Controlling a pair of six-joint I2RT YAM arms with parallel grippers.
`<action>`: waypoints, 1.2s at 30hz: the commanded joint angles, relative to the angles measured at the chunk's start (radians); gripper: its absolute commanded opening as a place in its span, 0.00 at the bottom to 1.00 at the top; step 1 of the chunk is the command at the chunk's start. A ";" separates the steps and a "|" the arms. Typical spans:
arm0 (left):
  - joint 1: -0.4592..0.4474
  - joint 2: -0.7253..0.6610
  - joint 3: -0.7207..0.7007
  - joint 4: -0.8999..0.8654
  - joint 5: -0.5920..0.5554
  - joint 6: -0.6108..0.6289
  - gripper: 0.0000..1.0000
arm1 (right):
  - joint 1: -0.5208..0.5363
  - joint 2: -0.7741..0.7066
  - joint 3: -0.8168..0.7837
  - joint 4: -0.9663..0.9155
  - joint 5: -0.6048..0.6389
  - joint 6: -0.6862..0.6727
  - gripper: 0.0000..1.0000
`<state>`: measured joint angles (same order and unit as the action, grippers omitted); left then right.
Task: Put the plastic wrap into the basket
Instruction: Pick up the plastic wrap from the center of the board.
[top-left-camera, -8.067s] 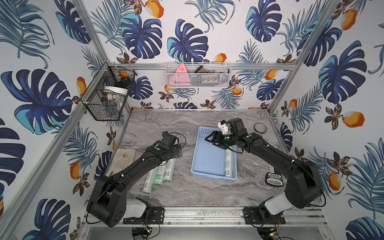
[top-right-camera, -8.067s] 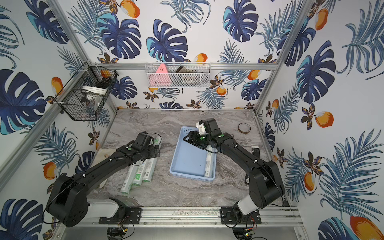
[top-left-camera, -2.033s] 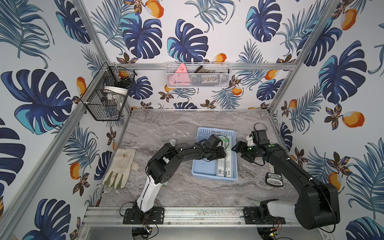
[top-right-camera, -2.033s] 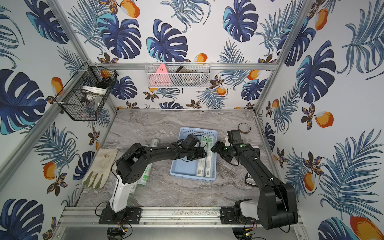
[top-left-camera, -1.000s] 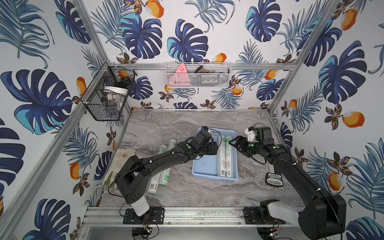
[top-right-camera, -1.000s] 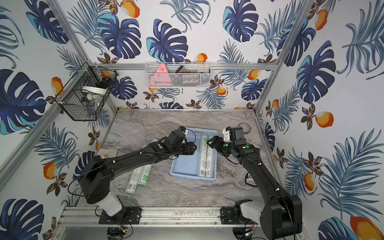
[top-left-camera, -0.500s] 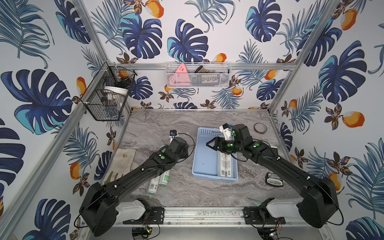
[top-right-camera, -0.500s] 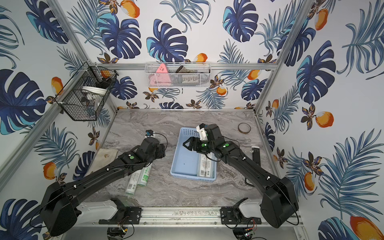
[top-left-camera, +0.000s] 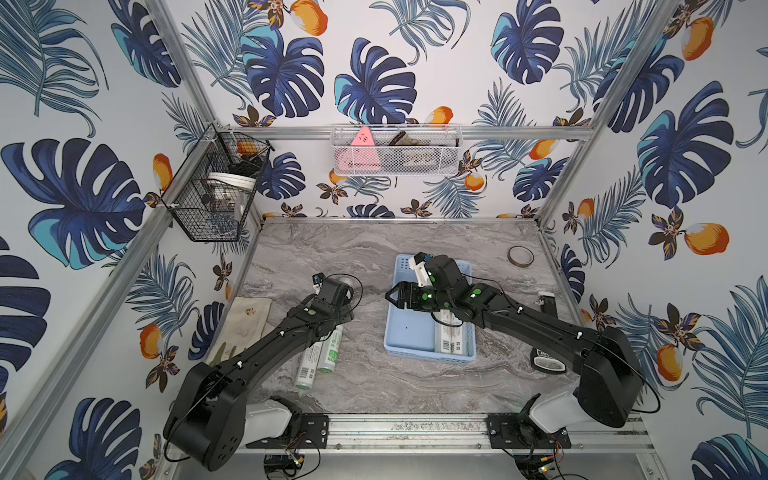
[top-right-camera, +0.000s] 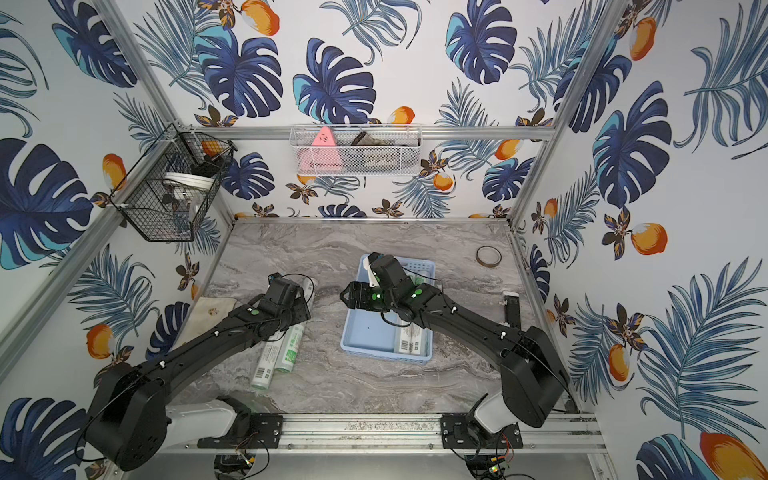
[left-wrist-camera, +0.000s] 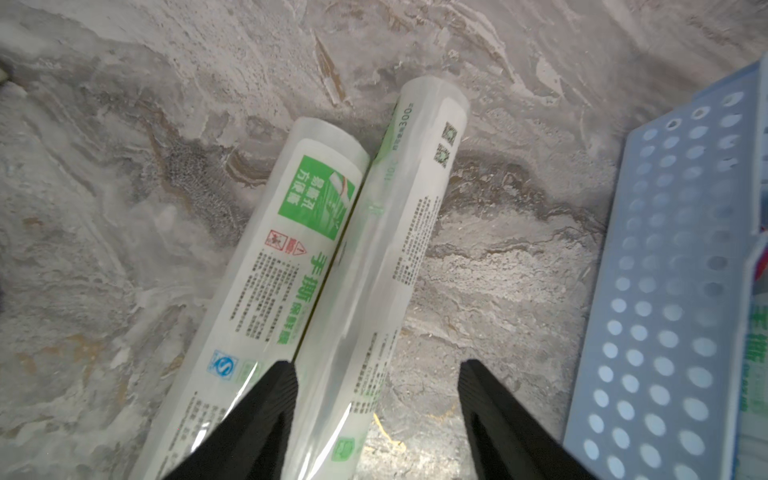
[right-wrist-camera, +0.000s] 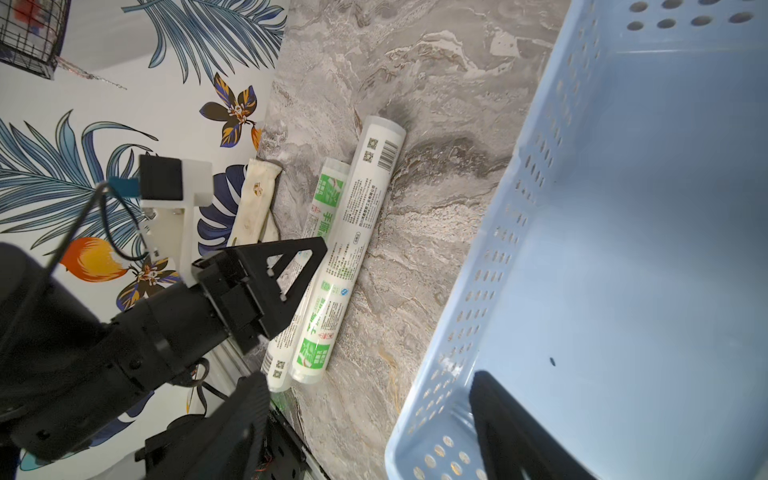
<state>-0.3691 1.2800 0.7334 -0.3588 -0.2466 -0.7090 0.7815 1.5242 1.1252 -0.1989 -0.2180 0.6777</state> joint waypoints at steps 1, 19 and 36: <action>0.011 0.022 -0.002 -0.005 0.018 -0.014 0.70 | 0.013 0.024 0.041 -0.006 0.068 0.042 0.80; 0.019 0.141 -0.007 0.041 0.090 0.020 0.67 | 0.018 0.088 0.087 -0.032 -0.012 -0.014 0.80; 0.019 0.294 0.022 0.101 0.186 0.073 0.65 | 0.016 0.054 0.078 -0.081 0.066 -0.035 0.81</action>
<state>-0.3515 1.5505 0.7498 -0.2607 -0.0978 -0.6525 0.7975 1.5822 1.1988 -0.2497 -0.1722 0.6605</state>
